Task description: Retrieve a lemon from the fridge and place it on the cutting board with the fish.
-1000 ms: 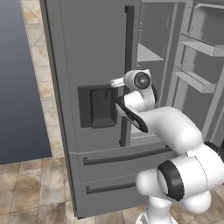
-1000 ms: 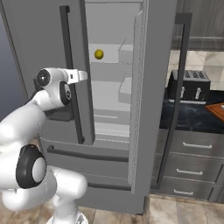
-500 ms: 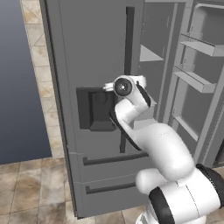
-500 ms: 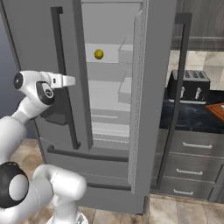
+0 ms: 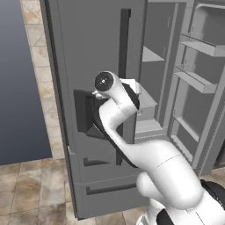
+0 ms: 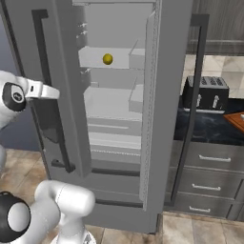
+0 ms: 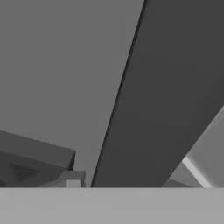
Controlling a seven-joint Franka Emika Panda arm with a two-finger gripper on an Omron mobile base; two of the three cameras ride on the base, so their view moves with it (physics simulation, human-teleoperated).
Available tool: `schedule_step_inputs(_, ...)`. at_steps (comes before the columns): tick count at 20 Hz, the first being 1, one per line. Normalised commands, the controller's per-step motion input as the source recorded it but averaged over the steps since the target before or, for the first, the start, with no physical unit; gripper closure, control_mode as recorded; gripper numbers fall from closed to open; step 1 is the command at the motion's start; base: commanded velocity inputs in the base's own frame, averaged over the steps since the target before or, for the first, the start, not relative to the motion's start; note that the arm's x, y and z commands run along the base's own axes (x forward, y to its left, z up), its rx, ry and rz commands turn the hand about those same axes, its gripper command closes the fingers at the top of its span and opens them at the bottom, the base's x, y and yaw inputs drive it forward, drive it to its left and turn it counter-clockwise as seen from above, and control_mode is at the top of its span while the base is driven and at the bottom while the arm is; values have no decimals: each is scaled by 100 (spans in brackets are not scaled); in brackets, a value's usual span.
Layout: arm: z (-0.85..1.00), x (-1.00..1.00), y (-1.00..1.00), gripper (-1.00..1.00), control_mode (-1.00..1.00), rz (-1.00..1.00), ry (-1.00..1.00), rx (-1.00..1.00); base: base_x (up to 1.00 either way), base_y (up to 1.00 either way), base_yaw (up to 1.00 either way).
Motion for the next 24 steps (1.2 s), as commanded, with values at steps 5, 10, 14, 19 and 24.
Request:
schedule_step_inputs(5, 0, -82, 45, 100, -100, -3, 0, 0, 0, 0, 0)
schedule_step_inputs(10, 0, -53, 44, 100, -100, -4, -2, -2, 0, 0, 0)
schedule_step_inputs(14, 15, -1, 39, 100, -100, -15, 5, -6, 0, 0, 0)
schedule_step_inputs(19, 7, -3, 31, 100, -100, -15, 2, -5, 0, 0, 0)
schedule_step_inputs(24, 5, -3, 35, -100, -100, -17, 1, -6, 0, 0, 0)
